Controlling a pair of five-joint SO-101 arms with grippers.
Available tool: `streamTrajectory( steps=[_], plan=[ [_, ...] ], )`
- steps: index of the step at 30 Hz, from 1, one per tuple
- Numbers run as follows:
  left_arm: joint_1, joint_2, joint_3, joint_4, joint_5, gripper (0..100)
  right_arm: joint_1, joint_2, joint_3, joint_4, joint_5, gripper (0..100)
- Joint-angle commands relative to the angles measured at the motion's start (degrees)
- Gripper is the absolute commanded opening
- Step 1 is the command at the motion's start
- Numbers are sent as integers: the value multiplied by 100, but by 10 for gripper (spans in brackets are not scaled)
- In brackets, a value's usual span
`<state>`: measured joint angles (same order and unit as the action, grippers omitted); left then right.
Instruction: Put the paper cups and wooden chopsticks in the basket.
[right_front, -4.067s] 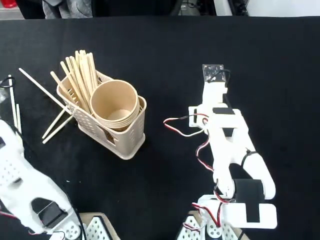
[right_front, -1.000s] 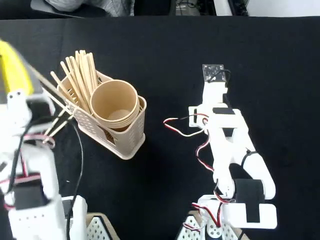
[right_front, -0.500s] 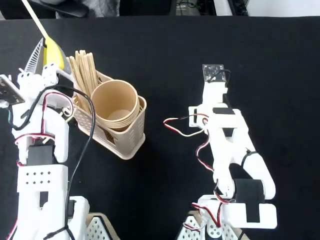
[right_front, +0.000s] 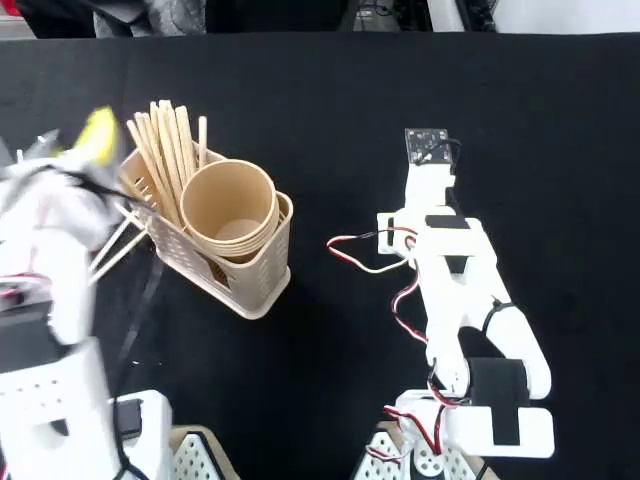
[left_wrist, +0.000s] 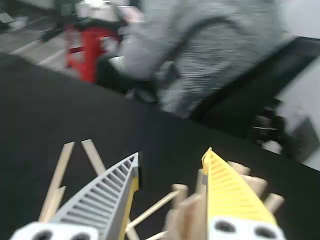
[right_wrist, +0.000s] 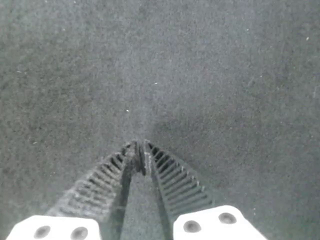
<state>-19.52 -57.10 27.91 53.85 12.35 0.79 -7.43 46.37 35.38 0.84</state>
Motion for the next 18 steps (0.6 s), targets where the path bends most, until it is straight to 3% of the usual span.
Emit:
streamTrajectory(
  steps=[1, 10, 18],
  plan=[
    [-1156, 958, -1156, 1064, -264, 212, -97, -136, -57, -79, -9, 15],
    [-1956, 4527, -2404, 1345, -1846, 212, -97, -136, -57, -79, -9, 15],
    [-2255, 8053, -5112, 1486, -2013, 202, -97, -136, -48, -79, -9, 15]
  ],
)
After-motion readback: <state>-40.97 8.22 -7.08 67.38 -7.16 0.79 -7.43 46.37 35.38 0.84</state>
